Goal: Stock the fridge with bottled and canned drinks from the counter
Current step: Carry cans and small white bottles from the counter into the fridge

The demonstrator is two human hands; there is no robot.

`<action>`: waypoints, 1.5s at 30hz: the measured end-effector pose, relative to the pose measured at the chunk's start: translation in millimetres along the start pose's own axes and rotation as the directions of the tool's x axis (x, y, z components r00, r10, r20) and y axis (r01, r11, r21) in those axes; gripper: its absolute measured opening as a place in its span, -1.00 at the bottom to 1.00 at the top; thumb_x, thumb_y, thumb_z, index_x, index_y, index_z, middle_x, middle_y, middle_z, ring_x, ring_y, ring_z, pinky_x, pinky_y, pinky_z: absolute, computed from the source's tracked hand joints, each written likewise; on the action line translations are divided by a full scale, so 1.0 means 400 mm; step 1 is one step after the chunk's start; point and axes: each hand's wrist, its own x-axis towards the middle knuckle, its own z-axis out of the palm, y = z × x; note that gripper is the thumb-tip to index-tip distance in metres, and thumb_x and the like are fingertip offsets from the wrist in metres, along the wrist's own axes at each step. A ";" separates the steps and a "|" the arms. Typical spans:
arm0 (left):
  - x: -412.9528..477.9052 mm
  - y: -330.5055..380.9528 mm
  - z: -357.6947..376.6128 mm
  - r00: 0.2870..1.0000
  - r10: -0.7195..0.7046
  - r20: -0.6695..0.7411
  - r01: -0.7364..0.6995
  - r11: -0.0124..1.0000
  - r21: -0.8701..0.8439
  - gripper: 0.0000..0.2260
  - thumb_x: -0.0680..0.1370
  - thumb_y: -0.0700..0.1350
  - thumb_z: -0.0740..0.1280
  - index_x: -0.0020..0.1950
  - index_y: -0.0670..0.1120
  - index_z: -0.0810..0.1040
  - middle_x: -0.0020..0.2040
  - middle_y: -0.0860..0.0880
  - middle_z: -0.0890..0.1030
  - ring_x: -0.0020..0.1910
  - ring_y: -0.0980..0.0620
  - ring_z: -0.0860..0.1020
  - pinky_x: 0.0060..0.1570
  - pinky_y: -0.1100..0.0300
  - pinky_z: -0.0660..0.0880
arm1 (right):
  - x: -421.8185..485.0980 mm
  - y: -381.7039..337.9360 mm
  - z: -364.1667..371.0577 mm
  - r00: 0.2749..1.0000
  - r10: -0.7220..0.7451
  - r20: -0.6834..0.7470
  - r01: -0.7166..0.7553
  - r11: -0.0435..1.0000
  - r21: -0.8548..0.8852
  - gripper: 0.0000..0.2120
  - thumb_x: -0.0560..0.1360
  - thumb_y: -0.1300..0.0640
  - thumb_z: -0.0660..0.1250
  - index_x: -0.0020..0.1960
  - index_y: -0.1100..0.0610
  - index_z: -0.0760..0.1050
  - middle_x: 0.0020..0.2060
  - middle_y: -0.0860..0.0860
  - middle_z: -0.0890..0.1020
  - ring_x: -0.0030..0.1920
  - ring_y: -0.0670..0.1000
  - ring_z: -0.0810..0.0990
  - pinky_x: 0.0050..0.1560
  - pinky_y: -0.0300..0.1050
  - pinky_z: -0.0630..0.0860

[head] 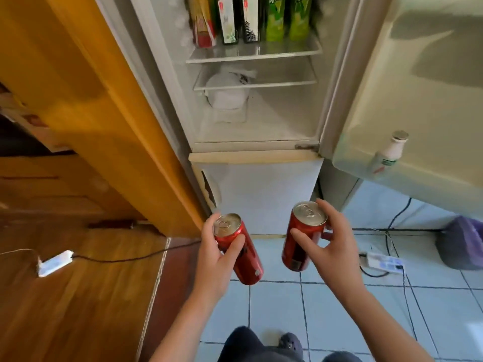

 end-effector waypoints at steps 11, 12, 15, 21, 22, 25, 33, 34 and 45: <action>0.505 0.068 -0.021 0.999 0.025 0.020 -0.022 0.990 -0.139 -0.54 0.43 0.10 0.43 0.26 0.27 0.33 0.23 0.12 0.49 0.13 0.26 0.52 0.11 0.33 0.49 | 0.462 -0.022 0.210 0.998 0.003 -0.055 0.001 0.998 0.063 -0.36 0.30 0.09 0.53 0.28 -0.19 0.35 0.12 -0.33 0.46 0.13 -0.27 0.47 0.01 -0.39 0.43; 0.558 0.084 -0.022 0.999 0.043 0.032 -0.037 0.988 -0.151 -0.54 0.42 0.09 0.43 0.25 0.28 0.34 0.22 0.14 0.50 0.13 0.26 0.53 0.13 0.30 0.48 | 0.507 -0.029 0.227 0.997 0.006 -0.079 -0.001 0.998 0.066 -0.35 0.30 0.10 0.54 0.27 -0.22 0.34 0.12 -0.36 0.46 0.13 -0.25 0.48 0.03 -0.33 0.44; 0.697 0.132 -0.035 0.993 0.101 0.065 -0.088 0.979 -0.182 -0.50 0.36 0.05 0.39 0.24 0.33 0.34 0.10 0.36 0.53 0.13 0.31 0.52 0.18 0.22 0.44 | 0.629 -0.065 0.267 0.992 0.002 -0.128 0.006 0.998 0.063 -0.37 0.29 0.10 0.55 0.16 -0.34 0.31 0.03 -0.45 0.47 0.04 -0.29 0.50 -0.06 -0.40 0.44; 0.924 0.247 -0.034 0.966 0.246 0.077 -0.224 0.948 -0.225 -0.48 0.29 0.22 0.41 0.19 0.48 0.34 0.13 0.37 0.50 0.18 0.28 0.49 0.21 0.17 0.42 | 0.825 -0.139 0.297 0.969 -0.098 -0.226 0.111 0.993 0.043 -0.44 0.29 0.15 0.54 0.19 -0.13 0.42 0.08 -0.23 0.54 0.09 -0.22 0.51 -0.02 -0.50 0.40; 0.955 0.266 -0.030 0.959 0.275 0.073 -0.253 0.942 -0.221 -0.48 0.28 0.25 0.39 0.19 0.50 0.32 0.13 0.40 0.49 0.18 0.31 0.49 0.18 0.19 0.41 | 0.856 -0.153 0.297 0.965 -0.124 -0.231 0.135 0.990 0.034 -0.43 0.29 0.13 0.55 0.19 -0.17 0.41 0.09 -0.26 0.53 0.10 -0.21 0.51 -0.01 -0.50 0.40; 1.049 0.314 -0.017 0.939 0.337 0.071 -0.316 0.924 -0.216 -0.48 0.30 0.28 0.37 0.21 0.51 0.29 0.16 0.41 0.46 0.20 0.31 0.47 0.18 0.18 0.42 | 0.952 -0.195 0.294 0.951 -0.192 -0.241 0.204 0.979 0.025 -0.40 0.28 -0.02 0.57 0.22 -0.25 0.37 0.12 -0.33 0.50 0.14 -0.20 0.51 0.04 -0.45 0.41; 1.263 0.436 0.057 0.872 0.490 0.014 -0.482 0.862 -0.155 -0.50 0.37 0.15 0.34 0.22 0.51 0.26 0.15 0.43 0.46 0.19 0.31 0.47 0.07 0.50 0.39 | 1.185 -0.255 0.287 0.925 -0.316 -0.212 0.332 0.943 0.041 -0.38 0.31 -0.16 0.45 0.31 -0.26 0.30 0.20 -0.35 0.47 0.22 -0.17 0.49 0.21 -0.22 0.45; 1.286 0.448 0.064 0.864 0.503 0.007 -0.498 0.856 -0.137 -0.50 0.37 0.16 0.34 0.21 0.52 0.25 0.16 0.44 0.45 0.19 0.32 0.47 0.09 0.50 0.38 | 1.212 -0.258 0.288 0.918 -0.334 -0.214 0.350 0.936 0.040 -0.38 0.32 -0.14 0.45 0.33 -0.23 0.30 0.23 -0.31 0.47 0.25 -0.17 0.47 0.26 -0.16 0.43; 1.427 0.465 0.139 0.853 0.522 -0.019 -0.520 0.852 0.064 -0.44 0.41 0.04 0.33 0.37 0.16 0.20 0.24 0.26 0.37 0.24 0.26 0.40 0.20 0.48 0.28 | 1.400 -0.235 0.309 0.923 -0.354 -0.152 0.355 0.935 -0.022 -0.35 0.38 -0.02 0.46 0.40 -0.02 0.30 0.21 -0.21 0.44 0.25 -0.26 0.38 0.23 -0.48 0.25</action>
